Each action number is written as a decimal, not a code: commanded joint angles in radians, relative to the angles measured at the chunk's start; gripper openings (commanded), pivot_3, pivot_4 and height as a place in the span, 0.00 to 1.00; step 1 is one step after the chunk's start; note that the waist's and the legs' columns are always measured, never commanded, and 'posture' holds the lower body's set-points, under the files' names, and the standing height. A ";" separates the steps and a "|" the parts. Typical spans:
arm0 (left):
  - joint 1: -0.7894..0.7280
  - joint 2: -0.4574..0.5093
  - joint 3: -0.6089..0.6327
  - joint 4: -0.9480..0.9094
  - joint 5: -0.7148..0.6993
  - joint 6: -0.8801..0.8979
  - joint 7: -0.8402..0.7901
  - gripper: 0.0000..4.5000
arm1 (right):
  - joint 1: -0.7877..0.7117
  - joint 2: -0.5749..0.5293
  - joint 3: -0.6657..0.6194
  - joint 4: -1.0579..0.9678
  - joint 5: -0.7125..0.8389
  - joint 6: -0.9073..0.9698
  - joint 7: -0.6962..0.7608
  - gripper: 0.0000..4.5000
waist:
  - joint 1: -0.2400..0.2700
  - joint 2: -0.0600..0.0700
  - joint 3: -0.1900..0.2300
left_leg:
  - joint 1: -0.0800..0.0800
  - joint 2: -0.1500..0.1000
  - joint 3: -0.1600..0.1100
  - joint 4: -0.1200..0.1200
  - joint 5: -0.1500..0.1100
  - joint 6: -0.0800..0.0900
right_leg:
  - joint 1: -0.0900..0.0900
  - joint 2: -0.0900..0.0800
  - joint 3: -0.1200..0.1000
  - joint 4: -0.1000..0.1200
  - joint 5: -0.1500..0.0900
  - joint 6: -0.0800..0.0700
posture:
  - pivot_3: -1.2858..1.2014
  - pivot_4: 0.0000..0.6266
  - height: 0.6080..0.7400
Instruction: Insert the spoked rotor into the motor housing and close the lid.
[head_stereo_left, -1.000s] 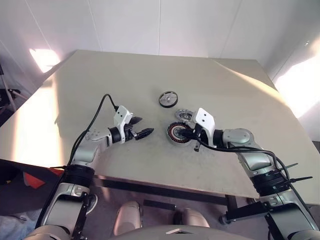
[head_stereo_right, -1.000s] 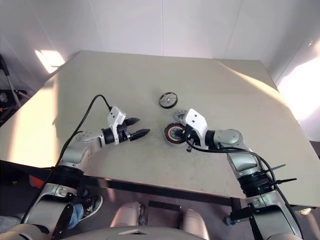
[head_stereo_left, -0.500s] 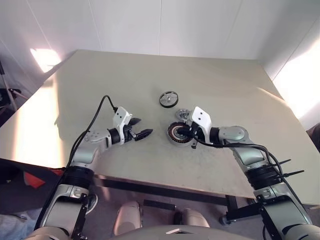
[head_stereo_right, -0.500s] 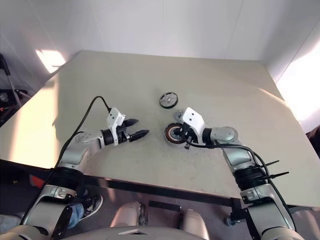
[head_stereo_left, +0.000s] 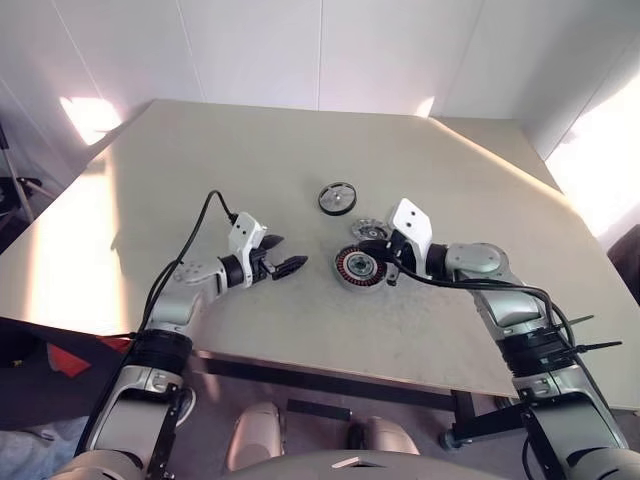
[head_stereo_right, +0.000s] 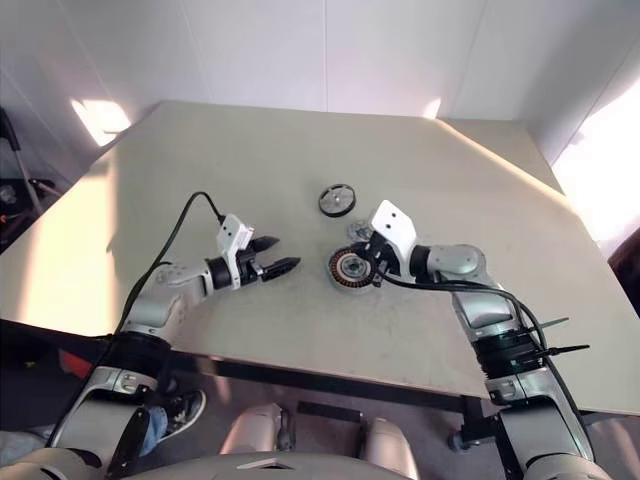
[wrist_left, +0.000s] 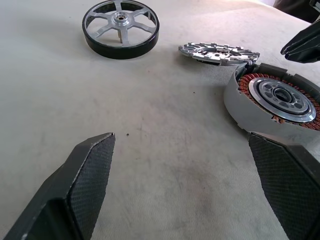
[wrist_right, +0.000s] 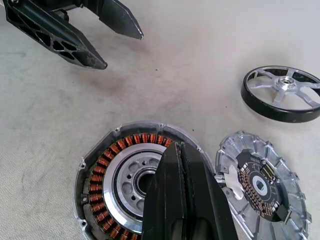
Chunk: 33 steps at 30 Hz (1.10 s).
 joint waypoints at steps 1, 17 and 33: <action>-0.025 0.002 0.012 -0.006 0.003 -0.019 -0.002 1.00 | 0.035 -0.007 -0.009 -0.042 0.013 0.008 -0.002 0.00 | 0.000 0.000 0.000 | 0.000 0.000 0.000 0.000 0.000 0.000 | 0.000 0.000 0.000 0.000 0.000 0.000 | 0.52 0.00 1.00; -0.017 0.006 0.011 -0.019 0.003 -0.012 0.004 1.00 | 0.012 -0.006 -0.021 -0.071 0.017 0.006 -0.023 0.00 | -0.019 0.000 0.000 | 0.000 0.000 0.000 0.000 0.000 -0.001 | 0.000 0.000 0.000 0.000 0.000 0.000 | 0.52 0.00 1.00; -0.006 0.012 0.015 -0.041 -0.001 -0.001 0.010 1.00 | 0.005 0.081 0.011 0.127 -0.018 -0.035 -0.074 0.00 | -0.027 0.000 0.000 | 0.001 0.000 0.000 -0.001 0.000 -0.001 | 0.001 0.000 0.000 0.000 0.000 0.000 | 0.52 0.00 1.00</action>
